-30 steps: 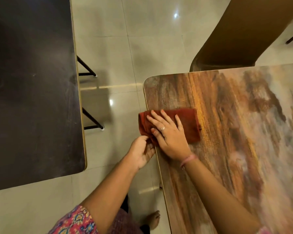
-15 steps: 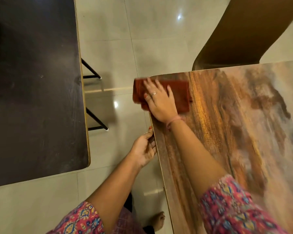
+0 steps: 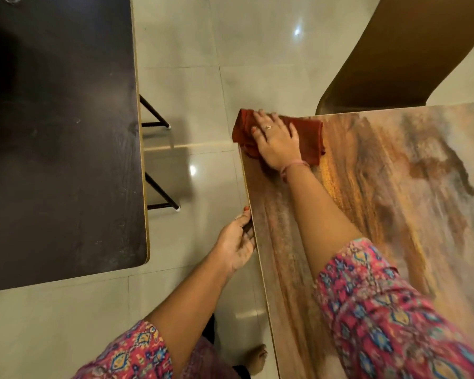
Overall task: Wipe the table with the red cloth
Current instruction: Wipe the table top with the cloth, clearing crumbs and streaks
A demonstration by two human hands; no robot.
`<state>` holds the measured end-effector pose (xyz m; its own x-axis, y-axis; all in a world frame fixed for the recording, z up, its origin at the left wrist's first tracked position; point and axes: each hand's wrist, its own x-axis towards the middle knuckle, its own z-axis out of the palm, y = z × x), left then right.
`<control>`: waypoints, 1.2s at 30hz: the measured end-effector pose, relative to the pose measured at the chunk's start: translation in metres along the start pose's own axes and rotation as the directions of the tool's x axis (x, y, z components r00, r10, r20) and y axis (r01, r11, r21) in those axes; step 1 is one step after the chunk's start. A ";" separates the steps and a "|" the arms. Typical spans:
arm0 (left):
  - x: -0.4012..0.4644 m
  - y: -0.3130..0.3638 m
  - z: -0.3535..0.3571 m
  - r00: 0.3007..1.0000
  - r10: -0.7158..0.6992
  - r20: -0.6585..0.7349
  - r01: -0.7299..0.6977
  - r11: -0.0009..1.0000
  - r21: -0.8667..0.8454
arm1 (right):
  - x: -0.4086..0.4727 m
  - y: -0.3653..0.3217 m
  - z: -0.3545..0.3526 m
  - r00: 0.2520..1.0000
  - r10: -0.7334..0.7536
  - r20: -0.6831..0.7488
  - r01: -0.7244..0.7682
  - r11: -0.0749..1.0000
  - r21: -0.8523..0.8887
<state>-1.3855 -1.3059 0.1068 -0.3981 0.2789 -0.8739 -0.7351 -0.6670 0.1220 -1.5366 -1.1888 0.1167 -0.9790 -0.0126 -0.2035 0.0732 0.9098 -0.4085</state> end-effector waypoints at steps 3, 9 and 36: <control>0.000 0.000 -0.003 1.000 0.006 -0.005 -0.006 1.000 0.015 | 0.007 -0.007 0.004 0.999 0.032 -0.012 -0.032 0.999 -0.018; 0.003 -0.003 -0.005 1.000 0.007 0.025 -0.008 0.999 0.054 | -0.157 0.006 0.026 0.993 -0.113 0.034 0.112 0.993 0.045; 0.004 -0.024 -0.031 0.987 -0.023 0.157 0.023 1.000 -0.002 | -0.093 0.016 0.018 0.998 -0.065 -0.027 0.064 0.997 -0.034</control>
<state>-1.3524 -1.3108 0.0859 -0.4624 0.3990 -0.7918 -0.7430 -0.6617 0.1005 -1.4408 -1.1803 0.1128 -0.9864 -0.0604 -0.1528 0.0041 0.9207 -0.3903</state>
